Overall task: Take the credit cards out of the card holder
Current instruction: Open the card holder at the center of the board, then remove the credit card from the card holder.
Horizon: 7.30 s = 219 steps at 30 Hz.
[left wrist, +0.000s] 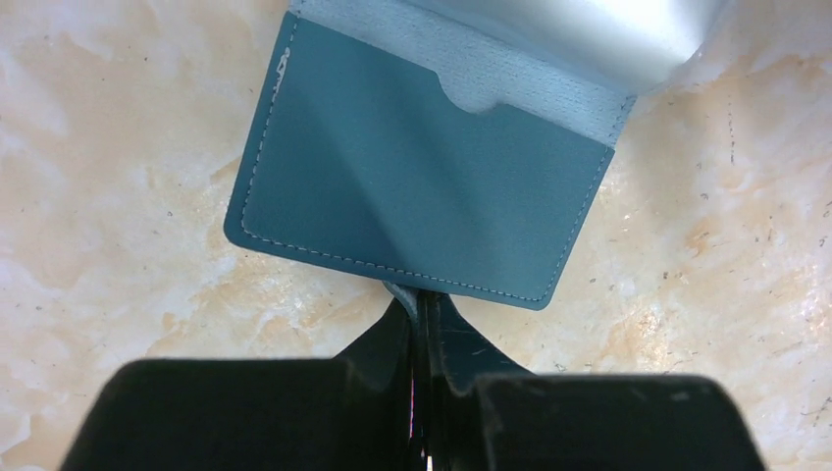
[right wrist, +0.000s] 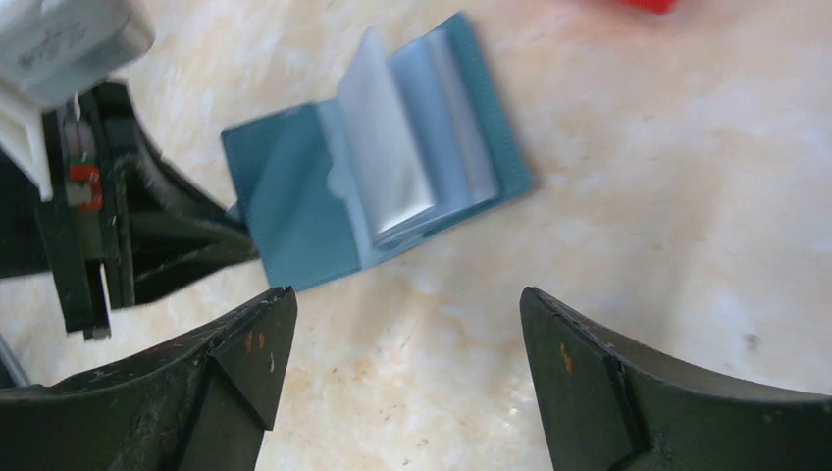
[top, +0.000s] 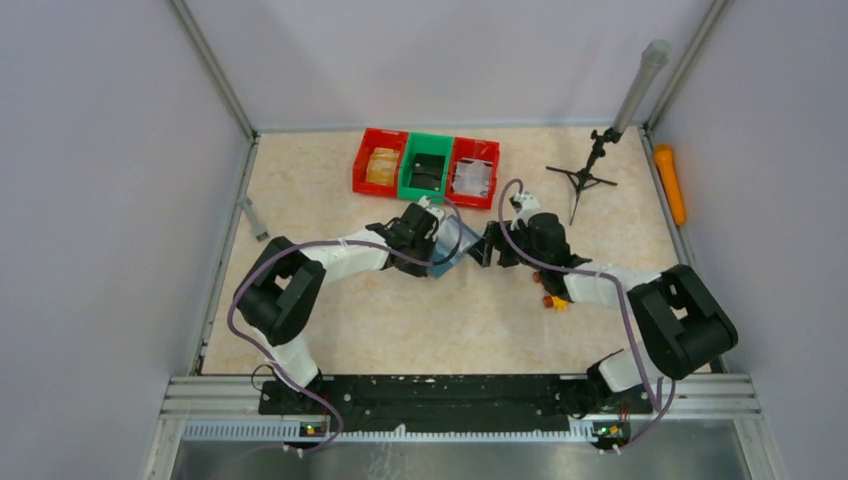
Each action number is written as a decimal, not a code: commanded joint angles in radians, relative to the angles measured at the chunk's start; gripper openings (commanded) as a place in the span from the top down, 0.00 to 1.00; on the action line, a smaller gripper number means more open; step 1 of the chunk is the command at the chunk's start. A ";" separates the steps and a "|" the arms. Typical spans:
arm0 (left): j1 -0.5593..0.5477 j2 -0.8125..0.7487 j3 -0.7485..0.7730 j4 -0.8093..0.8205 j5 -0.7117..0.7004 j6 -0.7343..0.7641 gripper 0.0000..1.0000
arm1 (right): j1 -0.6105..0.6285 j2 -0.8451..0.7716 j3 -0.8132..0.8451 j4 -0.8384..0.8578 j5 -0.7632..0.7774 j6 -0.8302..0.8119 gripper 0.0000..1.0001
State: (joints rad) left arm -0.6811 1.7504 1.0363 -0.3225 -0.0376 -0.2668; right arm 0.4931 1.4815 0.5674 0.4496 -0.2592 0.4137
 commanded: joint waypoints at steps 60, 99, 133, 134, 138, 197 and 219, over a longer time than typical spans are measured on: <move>0.238 -0.106 -0.230 0.374 0.591 -0.197 0.77 | -0.039 0.185 0.081 0.097 -0.208 0.159 0.40; 0.253 0.033 -0.113 0.128 0.367 -0.154 1.00 | -0.037 0.212 0.082 0.147 -0.323 0.231 0.63; 0.252 0.047 -0.106 0.123 0.384 -0.153 1.00 | -0.013 0.184 0.120 0.020 -0.251 0.155 0.70; 0.252 0.047 -0.107 0.123 0.384 -0.153 1.00 | -0.013 0.180 0.119 0.022 -0.252 0.153 0.69; 0.252 0.049 -0.105 0.124 0.392 -0.155 1.00 | -0.011 0.181 0.120 0.020 -0.249 0.150 0.74; 0.401 -0.175 -0.377 0.533 0.673 -0.364 0.34 | 0.027 0.267 0.158 0.026 -0.251 0.149 1.00; 0.424 -0.107 -0.382 0.617 0.794 -0.376 0.21 | 0.025 0.257 0.154 0.034 -0.264 0.151 1.00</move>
State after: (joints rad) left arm -0.2604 1.5902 0.5919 0.3298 0.7269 -0.6857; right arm 0.5251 1.7386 0.7326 0.4568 -0.5175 0.5724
